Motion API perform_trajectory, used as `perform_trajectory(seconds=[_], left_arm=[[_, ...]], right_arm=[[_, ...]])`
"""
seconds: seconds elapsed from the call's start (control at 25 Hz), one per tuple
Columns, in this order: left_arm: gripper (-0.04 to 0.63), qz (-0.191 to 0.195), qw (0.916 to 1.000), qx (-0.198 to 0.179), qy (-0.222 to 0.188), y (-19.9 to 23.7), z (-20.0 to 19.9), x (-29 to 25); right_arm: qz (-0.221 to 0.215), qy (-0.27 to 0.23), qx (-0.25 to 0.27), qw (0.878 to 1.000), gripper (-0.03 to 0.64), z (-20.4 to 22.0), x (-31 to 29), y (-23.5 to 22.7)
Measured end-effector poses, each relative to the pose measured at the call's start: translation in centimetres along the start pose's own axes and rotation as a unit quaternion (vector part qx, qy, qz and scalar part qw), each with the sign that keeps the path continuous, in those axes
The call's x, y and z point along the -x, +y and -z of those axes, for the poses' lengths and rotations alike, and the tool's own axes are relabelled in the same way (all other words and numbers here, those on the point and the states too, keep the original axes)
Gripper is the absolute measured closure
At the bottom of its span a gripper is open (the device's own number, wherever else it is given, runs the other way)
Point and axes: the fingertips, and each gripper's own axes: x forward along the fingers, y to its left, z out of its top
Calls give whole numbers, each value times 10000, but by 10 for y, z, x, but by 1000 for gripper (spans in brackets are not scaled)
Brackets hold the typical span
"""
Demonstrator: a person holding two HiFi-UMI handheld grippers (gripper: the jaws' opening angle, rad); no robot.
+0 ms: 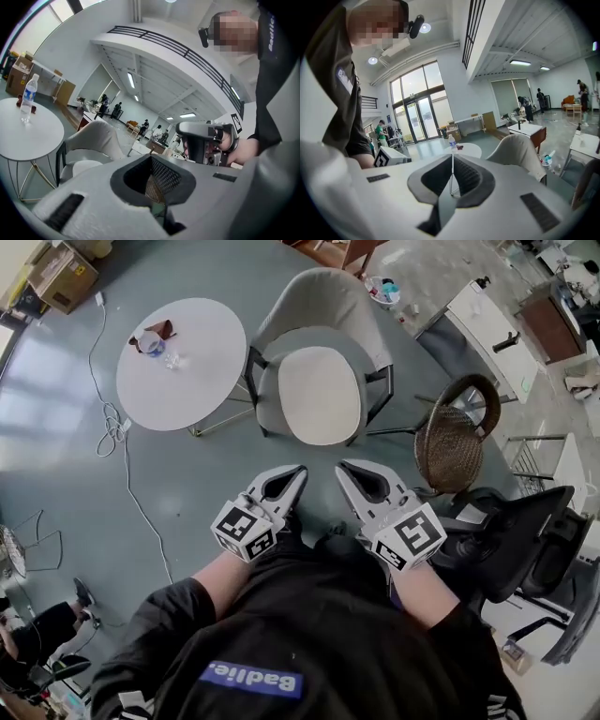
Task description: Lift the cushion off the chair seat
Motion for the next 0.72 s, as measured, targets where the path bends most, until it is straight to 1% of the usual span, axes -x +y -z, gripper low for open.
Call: perform_trajectory(seconds=[0.16, 0.28, 0.48, 0.72], left_arm=[[595, -249, 9988, 395, 120, 41, 35, -23], [595, -516, 9959, 710, 214, 66, 70, -41], [595, -1128, 9848, 1312, 144, 104, 129, -65], [595, -1524, 9721, 1780, -102, 131, 184, -89]], right_arm=[[-110, 130, -111, 9998, 588, 17, -23, -24], [-255, 271, -215, 9991, 588, 37, -30, -40], [-579, 478, -270, 9968, 588, 70, -32, -66], [-771, 604, -366, 9945, 588, 110, -35, -92]])
